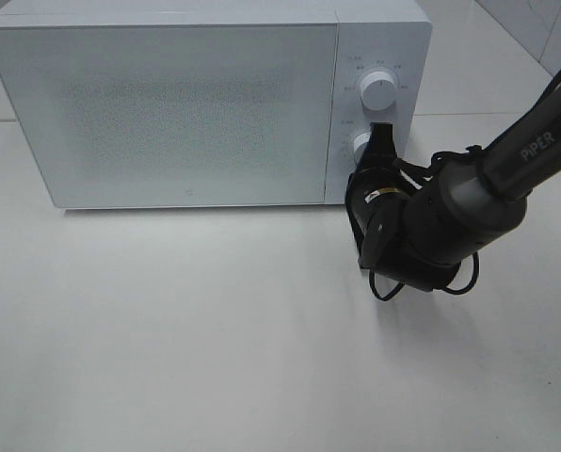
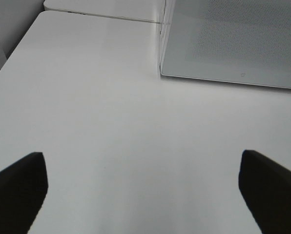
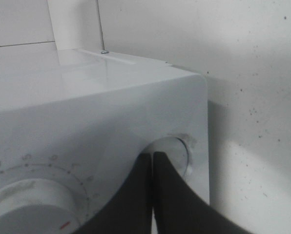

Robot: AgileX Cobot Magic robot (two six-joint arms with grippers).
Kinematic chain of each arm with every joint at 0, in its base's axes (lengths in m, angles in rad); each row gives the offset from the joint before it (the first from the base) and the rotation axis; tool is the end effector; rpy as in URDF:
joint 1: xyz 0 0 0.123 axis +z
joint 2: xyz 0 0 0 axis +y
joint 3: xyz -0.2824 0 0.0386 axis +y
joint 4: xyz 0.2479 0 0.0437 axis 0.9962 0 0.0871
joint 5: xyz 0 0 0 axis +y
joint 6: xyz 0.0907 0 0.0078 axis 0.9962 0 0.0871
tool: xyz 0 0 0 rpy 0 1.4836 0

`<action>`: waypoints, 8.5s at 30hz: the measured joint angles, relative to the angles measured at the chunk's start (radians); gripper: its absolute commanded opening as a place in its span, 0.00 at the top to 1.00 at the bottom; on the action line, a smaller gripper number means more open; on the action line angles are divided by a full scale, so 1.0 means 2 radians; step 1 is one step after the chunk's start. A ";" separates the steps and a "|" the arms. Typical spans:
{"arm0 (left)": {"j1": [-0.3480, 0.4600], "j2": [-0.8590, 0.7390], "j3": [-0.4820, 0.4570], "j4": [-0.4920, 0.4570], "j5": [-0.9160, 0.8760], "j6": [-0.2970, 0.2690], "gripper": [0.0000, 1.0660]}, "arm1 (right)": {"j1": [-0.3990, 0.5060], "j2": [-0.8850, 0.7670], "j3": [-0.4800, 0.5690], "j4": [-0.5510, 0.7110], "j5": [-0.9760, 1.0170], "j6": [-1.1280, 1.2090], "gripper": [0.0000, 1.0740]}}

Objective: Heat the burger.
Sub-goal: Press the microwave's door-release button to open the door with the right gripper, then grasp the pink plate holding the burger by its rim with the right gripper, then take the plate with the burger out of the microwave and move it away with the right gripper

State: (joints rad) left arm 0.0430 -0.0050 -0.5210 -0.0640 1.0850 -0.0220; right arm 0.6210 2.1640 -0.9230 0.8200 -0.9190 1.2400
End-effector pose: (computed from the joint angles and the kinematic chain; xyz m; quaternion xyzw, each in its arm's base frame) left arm -0.0090 -0.0055 0.2811 -0.0257 0.8520 -0.0264 0.5223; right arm 0.3390 0.1775 0.0846 0.5871 0.5682 0.3964 0.4188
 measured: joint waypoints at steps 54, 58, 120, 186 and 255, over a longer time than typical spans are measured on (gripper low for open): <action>0.000 0.000 0.000 0.000 0.000 0.000 0.06 | -0.005 -0.089 0.070 -0.099 0.142 -0.052 1.00; 0.000 0.000 0.000 0.000 0.000 0.000 0.06 | -0.005 -0.123 0.089 -0.134 0.182 -0.103 1.00; 0.000 0.000 0.000 0.000 0.000 0.000 0.06 | -0.005 -0.251 -0.046 -0.410 0.734 -1.207 0.96; 0.000 0.000 0.000 0.000 0.000 0.000 0.06 | 0.051 -0.005 -0.341 -0.562 0.628 -1.139 0.15; 0.000 0.000 0.000 0.000 0.000 0.000 0.06 | 0.055 0.094 -0.488 -0.512 0.739 -1.186 1.00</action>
State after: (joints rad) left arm 0.0430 -0.0050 -0.5210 -0.0640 1.0850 -0.0220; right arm 0.7310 2.3510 -1.8990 -0.2050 0.5580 -1.1320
